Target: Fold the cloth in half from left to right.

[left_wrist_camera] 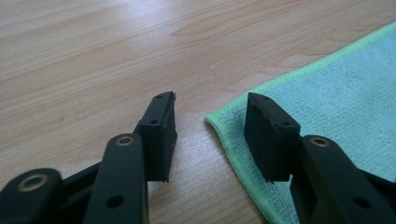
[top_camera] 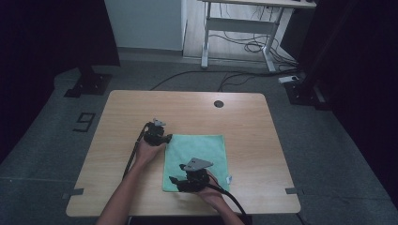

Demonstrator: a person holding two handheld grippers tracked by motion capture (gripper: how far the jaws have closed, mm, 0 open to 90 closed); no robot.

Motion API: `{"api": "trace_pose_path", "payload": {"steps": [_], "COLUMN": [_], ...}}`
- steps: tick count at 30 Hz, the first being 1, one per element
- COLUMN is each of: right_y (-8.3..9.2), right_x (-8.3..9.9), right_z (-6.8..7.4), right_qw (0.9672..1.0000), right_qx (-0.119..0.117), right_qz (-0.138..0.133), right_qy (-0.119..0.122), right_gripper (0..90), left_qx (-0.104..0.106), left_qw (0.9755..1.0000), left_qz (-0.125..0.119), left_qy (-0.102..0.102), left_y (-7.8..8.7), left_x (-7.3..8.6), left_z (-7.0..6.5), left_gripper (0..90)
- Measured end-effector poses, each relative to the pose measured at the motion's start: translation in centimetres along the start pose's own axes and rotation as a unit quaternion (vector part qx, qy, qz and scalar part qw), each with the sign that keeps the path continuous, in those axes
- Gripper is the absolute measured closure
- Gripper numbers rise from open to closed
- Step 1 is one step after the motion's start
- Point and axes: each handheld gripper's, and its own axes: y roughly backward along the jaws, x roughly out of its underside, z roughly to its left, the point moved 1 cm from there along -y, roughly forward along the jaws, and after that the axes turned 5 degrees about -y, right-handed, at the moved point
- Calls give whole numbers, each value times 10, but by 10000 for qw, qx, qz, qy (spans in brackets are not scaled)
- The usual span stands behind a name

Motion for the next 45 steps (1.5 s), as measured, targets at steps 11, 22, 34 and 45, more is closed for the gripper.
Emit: {"api": "trace_pose_path", "payload": {"steps": [11,22,34,45], "right_y": [-9,-24,-36,-35], "right_x": [4,12,16,17], "right_z": [11,27,36,36], "right_qw": [9999,9985,9963,9956], "right_qx": [-94,-290,-183,263], "right_qz": [96,431,764,742], "right_qy": [27,193,349,506], "right_gripper": [397,454,552,758], "left_qx": [121,174,165,159], "left_qw": [9999,9998,9998,9998], "left_qz": [4,34,98,31], "left_qy": [-41,-31,-73,-106], "left_y": [1,1,3,9], "left_x": [0,-1,-1,-4], "left_z": [-5,-8,-10,-11], "left_gripper": [754,857,864,864]}}
